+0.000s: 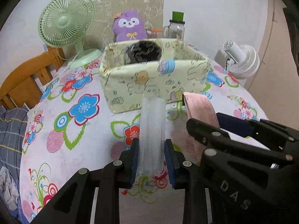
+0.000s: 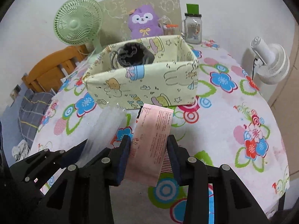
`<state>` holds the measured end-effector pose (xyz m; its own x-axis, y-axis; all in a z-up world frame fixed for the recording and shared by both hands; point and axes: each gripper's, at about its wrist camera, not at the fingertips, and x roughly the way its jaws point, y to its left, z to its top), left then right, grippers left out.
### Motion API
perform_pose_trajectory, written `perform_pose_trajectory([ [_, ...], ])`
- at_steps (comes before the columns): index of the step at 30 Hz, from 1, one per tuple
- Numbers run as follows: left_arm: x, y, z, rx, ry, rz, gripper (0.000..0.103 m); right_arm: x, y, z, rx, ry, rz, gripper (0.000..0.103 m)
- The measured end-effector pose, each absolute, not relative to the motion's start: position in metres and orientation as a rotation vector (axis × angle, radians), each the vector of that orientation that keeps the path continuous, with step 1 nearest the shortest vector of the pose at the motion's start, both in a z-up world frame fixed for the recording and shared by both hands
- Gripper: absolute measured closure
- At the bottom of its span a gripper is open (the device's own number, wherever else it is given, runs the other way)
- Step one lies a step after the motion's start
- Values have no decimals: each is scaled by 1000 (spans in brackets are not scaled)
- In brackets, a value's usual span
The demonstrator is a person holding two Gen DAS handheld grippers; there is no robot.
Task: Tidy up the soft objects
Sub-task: 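Lift and carry the straw pack and pink packet over the yellow box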
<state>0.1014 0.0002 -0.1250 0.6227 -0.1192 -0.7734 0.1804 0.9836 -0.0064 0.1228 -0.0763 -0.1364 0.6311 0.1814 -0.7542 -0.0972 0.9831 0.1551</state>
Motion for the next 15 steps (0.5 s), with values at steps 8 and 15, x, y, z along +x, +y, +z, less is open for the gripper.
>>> perform_pose_trajectory([
  [8, 95, -15, -104, 88, 848, -151, 77, 113, -85, -118, 101, 837, 194, 60],
  [15, 89, -24, -84, 85, 819, -153, 77, 106, -93, -98, 92, 795, 208, 60],
])
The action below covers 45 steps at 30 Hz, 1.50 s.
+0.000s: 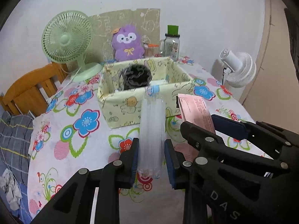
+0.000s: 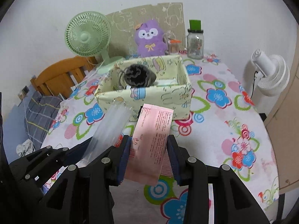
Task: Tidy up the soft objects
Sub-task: 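Lift and carry the straw pack and pink packet over the yellow box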
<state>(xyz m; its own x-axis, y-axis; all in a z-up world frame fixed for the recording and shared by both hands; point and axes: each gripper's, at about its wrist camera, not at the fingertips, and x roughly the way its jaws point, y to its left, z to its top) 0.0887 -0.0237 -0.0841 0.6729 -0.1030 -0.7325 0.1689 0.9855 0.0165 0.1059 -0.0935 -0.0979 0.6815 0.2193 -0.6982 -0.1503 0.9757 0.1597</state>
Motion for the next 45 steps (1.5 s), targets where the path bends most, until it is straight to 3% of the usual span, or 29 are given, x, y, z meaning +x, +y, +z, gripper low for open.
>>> perform_pose_trajectory([
  [20, 84, -44, -33, 120, 693, -181, 77, 96, -114, -43, 85, 654, 184, 60],
  [45, 126, -33, -23, 96, 673, -202, 77, 143, -106, -30, 75, 630, 174, 60],
])
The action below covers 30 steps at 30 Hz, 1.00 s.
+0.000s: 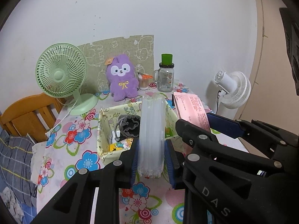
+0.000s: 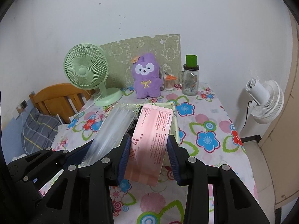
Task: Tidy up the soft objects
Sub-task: 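Lift and carry the straw pack and pink packet over the yellow box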
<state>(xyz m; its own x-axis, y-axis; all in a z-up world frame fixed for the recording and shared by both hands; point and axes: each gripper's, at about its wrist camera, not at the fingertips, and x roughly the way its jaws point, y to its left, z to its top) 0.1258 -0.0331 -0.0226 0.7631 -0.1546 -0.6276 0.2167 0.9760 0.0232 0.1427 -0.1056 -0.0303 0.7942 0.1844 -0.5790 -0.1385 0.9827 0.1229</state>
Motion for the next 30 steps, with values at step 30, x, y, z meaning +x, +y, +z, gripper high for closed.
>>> perform_pose_trajectory([
  [30, 216, -26, -37, 47, 695, -198, 76, 240, -99, -46, 75, 670, 148, 60],
])
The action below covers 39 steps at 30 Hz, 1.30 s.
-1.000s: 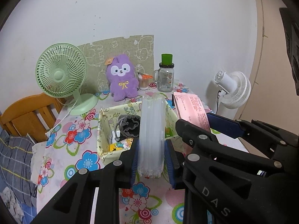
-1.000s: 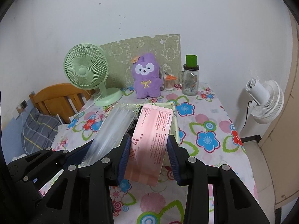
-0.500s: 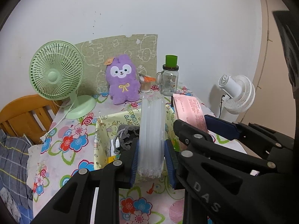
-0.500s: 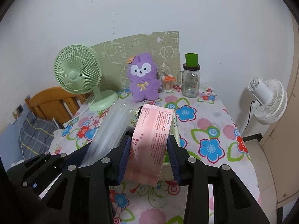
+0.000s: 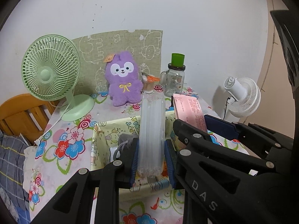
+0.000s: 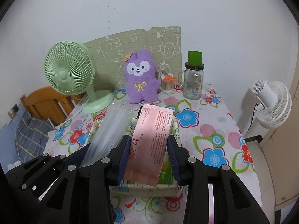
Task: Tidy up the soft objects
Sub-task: 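Lift and carry the straw pack and pink packet over the yellow box, then lower the straw pack and pink packet into the yellow box and open both tools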
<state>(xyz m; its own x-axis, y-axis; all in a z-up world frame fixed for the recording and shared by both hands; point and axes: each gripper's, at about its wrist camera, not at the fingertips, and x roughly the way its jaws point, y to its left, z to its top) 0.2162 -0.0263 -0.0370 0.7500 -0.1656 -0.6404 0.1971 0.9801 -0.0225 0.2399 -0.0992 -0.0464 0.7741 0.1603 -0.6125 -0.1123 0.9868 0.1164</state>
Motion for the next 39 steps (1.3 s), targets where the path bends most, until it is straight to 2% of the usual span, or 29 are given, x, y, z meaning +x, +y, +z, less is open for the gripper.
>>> perform_pose_trajectory([
  [3, 224, -26, -40, 45, 698, -197, 76, 250, -99, -50, 73, 674, 146, 60],
  [6, 233, -26, -45, 31, 699, -200, 70, 258, -100, -53, 70, 676, 134, 60],
  [9, 243, -26, -51, 11, 714, -193, 56, 272, -100, -59, 71, 692, 138, 60],
  [11, 248, -25, -53, -7, 715, -190, 37, 276, -100, -60, 72, 691, 138, 60],
  [14, 253, -19, -56, -12, 714, -145, 19, 278, -96, -61, 45, 681, 130, 61],
  [29, 261, 0, -73, 21, 763, -79, 16, 297, -74, -83, 45, 737, 219, 59],
  [30, 262, 1, -74, 19, 768, -80, 16, 297, -72, -84, 38, 741, 220, 55],
  [31, 262, 2, -75, 17, 773, -82, 16, 298, -70, -84, 29, 747, 221, 44],
  [34, 261, 4, -76, 13, 770, -89, 15, 294, -70, -84, 34, 729, 225, 21],
  [39, 256, 1, -74, 16, 768, -102, 14, 288, -73, -83, 43, 744, 211, 20],
])
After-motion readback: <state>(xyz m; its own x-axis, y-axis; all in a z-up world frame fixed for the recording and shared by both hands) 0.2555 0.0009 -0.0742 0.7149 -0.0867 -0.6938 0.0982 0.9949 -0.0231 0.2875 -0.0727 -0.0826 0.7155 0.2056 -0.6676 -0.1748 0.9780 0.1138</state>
